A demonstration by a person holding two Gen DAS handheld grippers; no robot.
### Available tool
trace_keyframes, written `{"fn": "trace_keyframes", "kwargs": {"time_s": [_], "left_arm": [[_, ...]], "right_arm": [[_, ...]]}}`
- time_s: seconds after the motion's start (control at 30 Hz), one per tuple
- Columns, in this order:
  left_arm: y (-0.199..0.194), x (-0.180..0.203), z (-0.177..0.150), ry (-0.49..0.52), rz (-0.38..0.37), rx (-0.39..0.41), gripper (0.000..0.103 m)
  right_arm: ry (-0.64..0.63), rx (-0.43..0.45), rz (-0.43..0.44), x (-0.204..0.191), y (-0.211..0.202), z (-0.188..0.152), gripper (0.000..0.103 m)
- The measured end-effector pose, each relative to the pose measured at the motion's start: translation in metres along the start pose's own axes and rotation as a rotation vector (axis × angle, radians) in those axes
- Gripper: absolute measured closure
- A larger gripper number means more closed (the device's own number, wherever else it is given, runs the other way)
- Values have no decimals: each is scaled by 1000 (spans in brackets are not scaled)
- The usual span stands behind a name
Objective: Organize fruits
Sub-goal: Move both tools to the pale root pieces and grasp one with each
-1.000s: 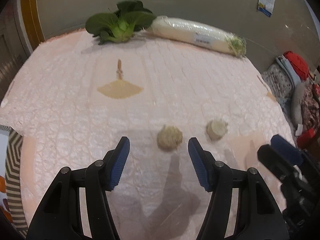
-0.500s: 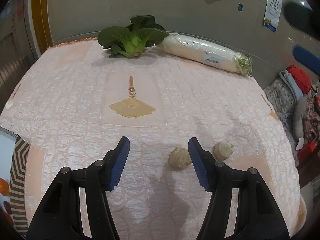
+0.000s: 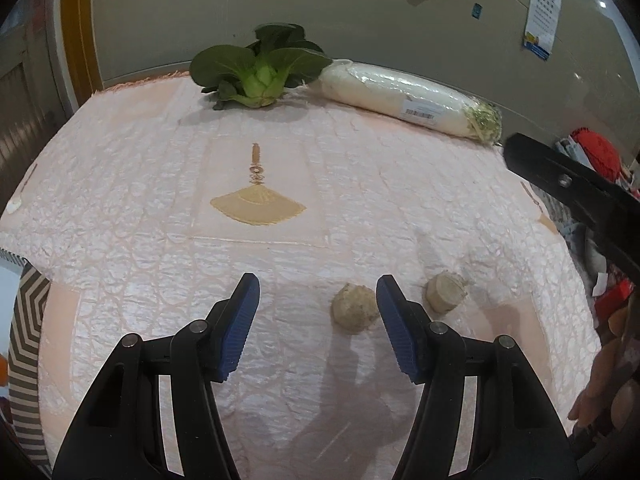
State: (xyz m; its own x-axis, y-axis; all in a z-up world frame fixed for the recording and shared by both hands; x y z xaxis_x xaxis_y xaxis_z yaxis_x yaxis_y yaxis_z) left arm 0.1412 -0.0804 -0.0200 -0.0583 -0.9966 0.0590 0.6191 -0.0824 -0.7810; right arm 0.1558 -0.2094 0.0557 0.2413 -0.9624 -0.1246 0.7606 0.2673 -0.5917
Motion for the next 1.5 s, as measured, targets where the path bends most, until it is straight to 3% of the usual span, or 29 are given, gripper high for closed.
{"fn": "trace_keyframes", "kwargs": {"time_s": [0.97, 1.5], "left_arm": [[7, 5, -6, 26, 2, -21, 42], [13, 6, -5, 31, 3, -35, 42]], "right_arm": [[-2, -39, -52, 9, 8, -6, 32], [5, -145, -57, 13, 26, -24, 32]]}}
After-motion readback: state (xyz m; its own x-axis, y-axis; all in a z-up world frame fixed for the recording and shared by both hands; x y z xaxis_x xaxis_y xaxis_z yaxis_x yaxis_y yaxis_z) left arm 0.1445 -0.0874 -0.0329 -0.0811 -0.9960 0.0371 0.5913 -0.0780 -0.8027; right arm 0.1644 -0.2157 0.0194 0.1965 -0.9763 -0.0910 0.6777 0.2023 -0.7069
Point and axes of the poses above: each gripper's, at about its wrist camera, not at the fingertips, and y roughly the way its jaws point, x to its right, z to its top, the point moved 7 cm from there along y, roughly the way its jaws point, and after that the axes turned 5 degrees about z, right-handed, at the moved point
